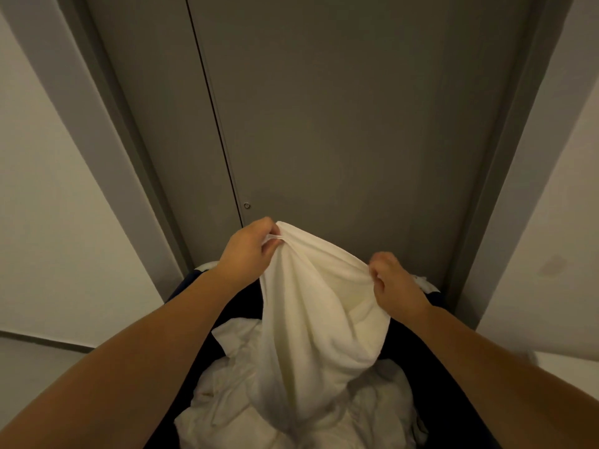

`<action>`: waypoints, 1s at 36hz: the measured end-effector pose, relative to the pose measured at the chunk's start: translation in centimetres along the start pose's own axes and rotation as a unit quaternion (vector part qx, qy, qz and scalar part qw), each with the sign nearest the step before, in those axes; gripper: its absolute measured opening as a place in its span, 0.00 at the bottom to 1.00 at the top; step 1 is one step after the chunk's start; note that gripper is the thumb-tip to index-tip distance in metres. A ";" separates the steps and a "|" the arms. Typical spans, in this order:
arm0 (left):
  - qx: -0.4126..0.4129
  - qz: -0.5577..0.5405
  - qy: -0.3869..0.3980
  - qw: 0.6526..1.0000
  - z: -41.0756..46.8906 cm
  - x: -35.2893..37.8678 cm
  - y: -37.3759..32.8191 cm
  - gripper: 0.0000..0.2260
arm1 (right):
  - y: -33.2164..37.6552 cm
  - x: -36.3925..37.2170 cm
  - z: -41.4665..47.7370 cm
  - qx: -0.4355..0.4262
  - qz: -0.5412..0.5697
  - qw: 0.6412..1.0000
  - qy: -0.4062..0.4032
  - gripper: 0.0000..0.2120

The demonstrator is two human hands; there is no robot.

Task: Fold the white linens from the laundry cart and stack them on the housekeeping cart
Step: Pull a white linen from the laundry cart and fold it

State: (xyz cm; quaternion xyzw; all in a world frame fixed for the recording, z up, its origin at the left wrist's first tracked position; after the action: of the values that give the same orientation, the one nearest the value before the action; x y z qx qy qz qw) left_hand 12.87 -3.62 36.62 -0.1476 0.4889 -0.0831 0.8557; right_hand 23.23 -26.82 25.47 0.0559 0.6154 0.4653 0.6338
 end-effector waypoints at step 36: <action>-0.090 0.049 0.032 0.994 -0.1 -0.1 5.4 0.05 | -2.6 4.1 -1.4 -0.092 -0.285 0.902 0.310 0.12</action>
State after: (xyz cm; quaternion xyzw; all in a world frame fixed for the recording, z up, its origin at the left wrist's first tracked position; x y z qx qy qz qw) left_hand 12.71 1.46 34.89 -0.1971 0.5283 -0.0015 0.8258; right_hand 22.64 -26.27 20.51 -0.3270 0.7251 0.3131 0.5189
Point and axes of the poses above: each hand's wrist, its own z-axis towards the middle knuckle, its own x-axis out of the palm, y = z × x, the point moved 9 cm from there along z, towards the middle knuckle, and after that the axes turned 6 degrees about z, right-handed, at the moved point
